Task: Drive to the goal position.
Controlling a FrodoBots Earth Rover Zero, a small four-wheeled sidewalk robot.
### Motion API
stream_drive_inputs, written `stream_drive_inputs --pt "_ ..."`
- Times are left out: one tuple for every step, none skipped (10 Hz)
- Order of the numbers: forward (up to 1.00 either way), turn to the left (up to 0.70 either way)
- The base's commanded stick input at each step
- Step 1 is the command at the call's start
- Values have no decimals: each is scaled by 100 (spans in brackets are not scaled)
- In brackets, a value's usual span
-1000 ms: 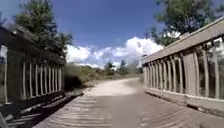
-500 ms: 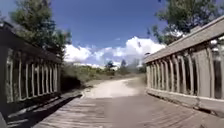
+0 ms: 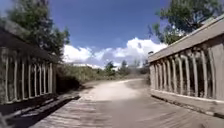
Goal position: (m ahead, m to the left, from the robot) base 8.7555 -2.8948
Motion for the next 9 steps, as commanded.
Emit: stream_drive_inputs --pt "45 2" --pt "45 2" --pt "45 2" --pt "45 2" --pt "45 2" --pt "45 2" --pt "45 2" --pt "45 2" --pt "45 2"
